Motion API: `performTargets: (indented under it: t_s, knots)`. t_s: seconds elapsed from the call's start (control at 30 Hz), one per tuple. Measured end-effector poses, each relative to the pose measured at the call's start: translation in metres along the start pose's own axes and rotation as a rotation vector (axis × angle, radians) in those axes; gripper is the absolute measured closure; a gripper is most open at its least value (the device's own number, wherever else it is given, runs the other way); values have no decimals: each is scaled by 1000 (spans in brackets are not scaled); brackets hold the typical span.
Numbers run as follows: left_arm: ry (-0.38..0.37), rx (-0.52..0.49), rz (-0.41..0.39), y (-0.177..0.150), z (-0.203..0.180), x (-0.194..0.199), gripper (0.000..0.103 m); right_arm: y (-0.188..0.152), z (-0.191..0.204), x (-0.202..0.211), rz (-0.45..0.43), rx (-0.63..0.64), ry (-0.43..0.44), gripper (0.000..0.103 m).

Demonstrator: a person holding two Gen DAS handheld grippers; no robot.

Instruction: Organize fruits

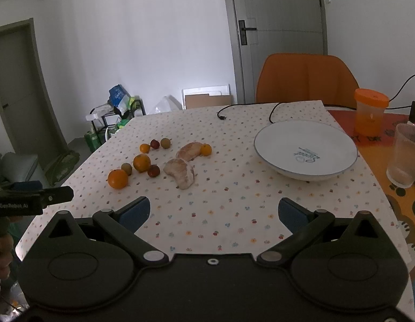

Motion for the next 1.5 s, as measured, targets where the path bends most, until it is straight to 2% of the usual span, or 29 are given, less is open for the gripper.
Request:
performTargets:
  t_s: [1.5]
  knots:
    - [1,5,-31,11,5,10,0,5,-5,3,-12,-5,-10,0]
Point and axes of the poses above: each gripper's, at about its wrist camera, not at the fingertips, and x roughly against the way its jaws point, z to its left, y to its top, the point moved 10 cm from there along -x, roughly the way its jaws point, and after that the axes turned 6 degrees about -z, right-handed, at the moved point
